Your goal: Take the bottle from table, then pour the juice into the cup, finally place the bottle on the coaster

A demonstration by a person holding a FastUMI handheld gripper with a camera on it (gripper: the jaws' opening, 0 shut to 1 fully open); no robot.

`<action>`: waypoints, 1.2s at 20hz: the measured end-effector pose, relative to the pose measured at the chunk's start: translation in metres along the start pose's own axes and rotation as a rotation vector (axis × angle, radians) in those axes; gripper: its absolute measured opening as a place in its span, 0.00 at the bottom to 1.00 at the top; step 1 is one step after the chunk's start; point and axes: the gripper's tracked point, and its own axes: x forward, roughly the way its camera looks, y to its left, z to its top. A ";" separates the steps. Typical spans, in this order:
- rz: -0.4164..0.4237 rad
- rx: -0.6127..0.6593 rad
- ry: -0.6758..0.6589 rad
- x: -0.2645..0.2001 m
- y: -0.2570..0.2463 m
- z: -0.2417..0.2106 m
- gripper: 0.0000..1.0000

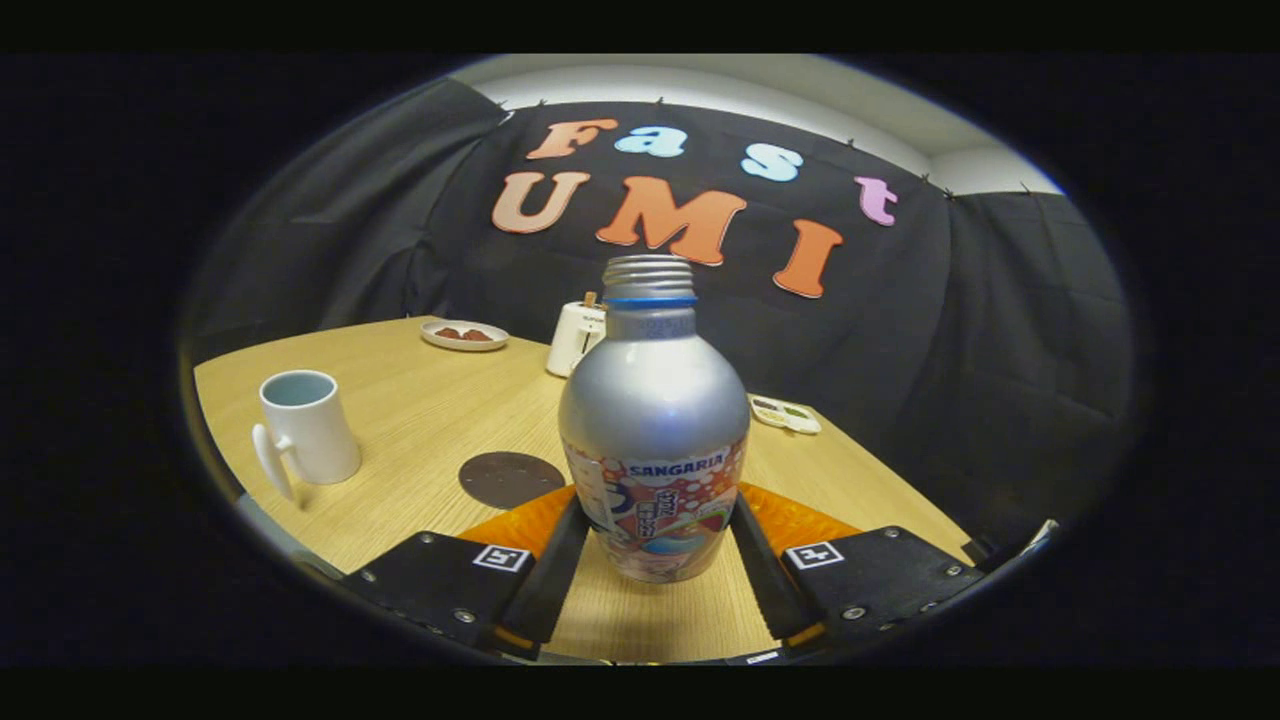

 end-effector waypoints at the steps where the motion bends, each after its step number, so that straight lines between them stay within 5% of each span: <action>1: 0.000 -0.025 -0.002 -0.001 0.004 0.003 0.78; 14: -0.009 -0.259 -0.030 -0.016 0.054 0.036 0.78; 24: -0.020 -0.635 -0.093 -0.012 0.101 0.055 0.77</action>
